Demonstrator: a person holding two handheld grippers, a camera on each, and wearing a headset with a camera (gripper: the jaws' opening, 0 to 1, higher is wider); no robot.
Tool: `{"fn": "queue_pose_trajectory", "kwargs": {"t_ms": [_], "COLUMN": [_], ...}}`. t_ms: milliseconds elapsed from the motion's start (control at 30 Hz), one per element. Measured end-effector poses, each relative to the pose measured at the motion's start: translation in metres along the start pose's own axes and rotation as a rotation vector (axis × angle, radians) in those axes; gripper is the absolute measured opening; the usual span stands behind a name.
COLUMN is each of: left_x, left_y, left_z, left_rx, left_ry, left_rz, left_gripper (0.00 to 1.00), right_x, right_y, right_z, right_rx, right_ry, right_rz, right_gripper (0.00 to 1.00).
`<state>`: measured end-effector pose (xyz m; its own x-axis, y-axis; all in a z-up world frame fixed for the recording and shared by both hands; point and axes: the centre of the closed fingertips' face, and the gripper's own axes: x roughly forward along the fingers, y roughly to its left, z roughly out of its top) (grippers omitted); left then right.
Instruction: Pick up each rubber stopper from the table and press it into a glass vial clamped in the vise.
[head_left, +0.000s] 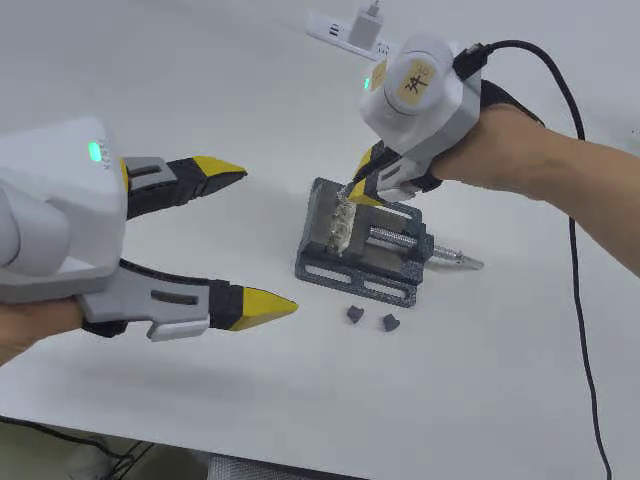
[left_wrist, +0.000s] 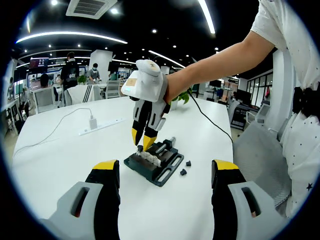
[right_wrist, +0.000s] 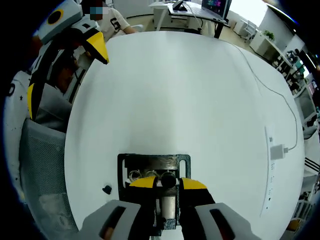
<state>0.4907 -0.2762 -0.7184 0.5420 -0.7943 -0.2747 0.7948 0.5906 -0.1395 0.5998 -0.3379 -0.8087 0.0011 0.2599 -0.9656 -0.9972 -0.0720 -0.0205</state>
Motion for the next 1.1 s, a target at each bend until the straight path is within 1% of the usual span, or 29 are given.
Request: {"fn": "queue_pose_trajectory", "kwargs": {"t_ms": [33,100,133,167,233,300,500,567,667,767,900,1100], "left_x": [0.000,0.000,0.000,0.000,0.000,0.000,0.001,0.001,0.001,0.001,0.001,0.002], "left_y": [0.000,0.000,0.000,0.000,-0.001,-0.001,-0.002,-0.002,-0.003,-0.003,-0.002,-0.003], "left_z": [0.000,0.000,0.000,0.000,-0.001,-0.001,-0.001,-0.001,-0.002,-0.002,-0.001,0.000], "left_rx": [0.000,0.000,0.000,0.001,0.002,0.000,0.003,0.003,0.005,0.005,0.007,0.005], "left_ry": [0.000,0.000,0.001,0.002,0.003,0.002,0.006,0.008,0.011,0.015,0.015,0.013], "left_rz": [0.000,0.000,0.000,-0.002,-0.002,-0.003,-0.007,-0.009,-0.012,-0.013,-0.016,-0.021], "left_gripper": [0.74,0.74,0.74,0.74,0.74,0.74,0.74,0.74,0.74,0.74,0.74,0.74], "right_x": [-0.002,-0.006,-0.009,-0.006,-0.010,-0.013,-0.019,-0.019,-0.017,-0.017,-0.011,-0.008], "right_y": [0.001,0.003,0.004,0.003,0.003,0.002,0.002,0.001,-0.002,-0.001,-0.002,-0.004], "right_z": [0.000,0.006,0.006,0.005,0.006,0.005,0.006,0.005,0.002,0.003,0.002,0.000], "right_rx": [-0.004,0.006,0.006,-0.001,0.001,-0.004,0.022,0.026,0.016,0.021,0.023,0.016], "right_ry": [0.002,-0.024,-0.026,-0.030,-0.042,-0.049,-0.086,-0.088,-0.089,-0.093,-0.094,-0.084], "right_rz": [-0.005,-0.004,-0.003,-0.006,-0.008,-0.014,-0.006,0.000,-0.002,0.003,0.004,0.006], "right_gripper": [0.12,0.14,0.14,0.13,0.13,0.10,0.07,0.07,0.04,0.03,0.02,0.00]}}
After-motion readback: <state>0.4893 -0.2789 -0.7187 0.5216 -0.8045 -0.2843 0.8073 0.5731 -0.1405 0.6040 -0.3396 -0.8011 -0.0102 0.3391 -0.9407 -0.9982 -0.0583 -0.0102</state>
